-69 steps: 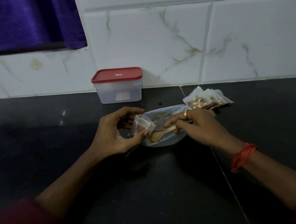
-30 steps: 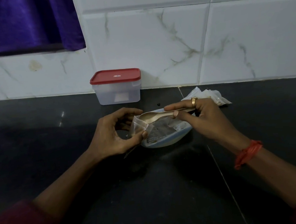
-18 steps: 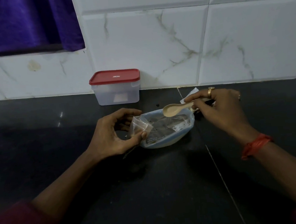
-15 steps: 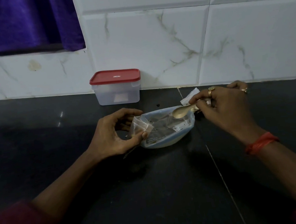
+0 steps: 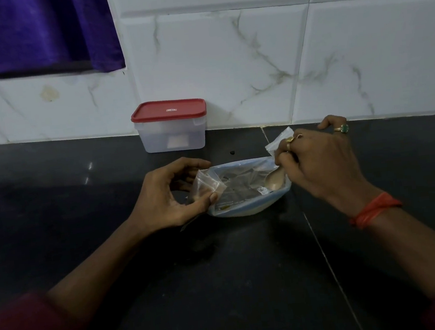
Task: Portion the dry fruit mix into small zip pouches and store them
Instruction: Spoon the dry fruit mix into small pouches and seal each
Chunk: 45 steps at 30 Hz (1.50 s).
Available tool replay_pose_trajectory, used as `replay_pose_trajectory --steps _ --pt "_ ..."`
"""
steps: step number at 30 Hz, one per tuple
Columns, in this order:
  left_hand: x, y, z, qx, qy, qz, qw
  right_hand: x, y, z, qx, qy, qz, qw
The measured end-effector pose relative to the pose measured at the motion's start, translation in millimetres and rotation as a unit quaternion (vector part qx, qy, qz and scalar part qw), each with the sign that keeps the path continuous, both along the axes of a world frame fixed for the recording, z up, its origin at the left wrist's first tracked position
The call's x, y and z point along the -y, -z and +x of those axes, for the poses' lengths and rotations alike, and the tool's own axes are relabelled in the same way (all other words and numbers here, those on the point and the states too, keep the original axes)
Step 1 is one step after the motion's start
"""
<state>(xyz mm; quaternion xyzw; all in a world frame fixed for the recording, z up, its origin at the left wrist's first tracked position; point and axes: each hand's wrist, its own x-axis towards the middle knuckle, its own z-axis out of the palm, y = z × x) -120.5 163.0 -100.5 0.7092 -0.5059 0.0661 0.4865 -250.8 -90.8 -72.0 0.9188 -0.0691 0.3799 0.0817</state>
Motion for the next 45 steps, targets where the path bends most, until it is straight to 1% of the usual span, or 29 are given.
replay_pose_trajectory --steps 3,7,8,11,13,15,17,19,22,26,28,33,38,45 --pt "0 0 -1 0.001 0.001 -0.001 1.000 2 2 3 0.016 -0.012 0.054 0.998" --pt "0 0 0 0.001 0.001 0.004 1.000 2 3 5 0.027 -0.019 0.066 0.997" --pt "0 0 0 0.001 0.001 0.004 1.000 1 2 5 0.028 -0.020 0.053 0.998" --pt "0 0 -1 0.004 0.000 0.001 1.000 -3 -2 6 0.036 -0.029 -0.048 0.998" --pt "0 0 -1 0.005 -0.001 0.001 1.000 -7 -5 8 0.033 -0.036 -0.087 0.995" --pt "0 0 0 0.001 0.001 0.001 1.000 -11 -4 11 0.023 -0.036 -0.093 0.995" --pt "0 1 1 -0.002 0.009 0.003 1.000 -12 -1 14 0.014 -0.032 -0.075 0.997" --pt "-1 1 1 -0.005 0.012 0.005 1.000 -11 1 15 0.005 -0.015 -0.029 0.999" --pt "0 1 1 -0.006 0.013 0.005 1.000 -6 1 15 -0.013 0.001 0.075 0.997" --pt "-1 0 1 -0.012 0.015 0.006 1.000 2 2 13 -0.013 -0.033 0.227 0.973" --pt "-1 1 2 -0.010 0.014 0.008 1.000 3 1 12 -0.022 -0.029 0.281 0.959" --pt "0 1 1 0.000 0.008 0.003 1.000 5 -4 8 -0.035 -0.002 0.377 0.925" --pt "0 0 1 0.000 0.011 0.003 1.000 9 -3 5 -0.025 -0.008 0.491 0.871" --pt "0 2 2 -0.001 0.012 0.002 1.000 4 -1 6 -0.021 -0.032 0.529 0.847"
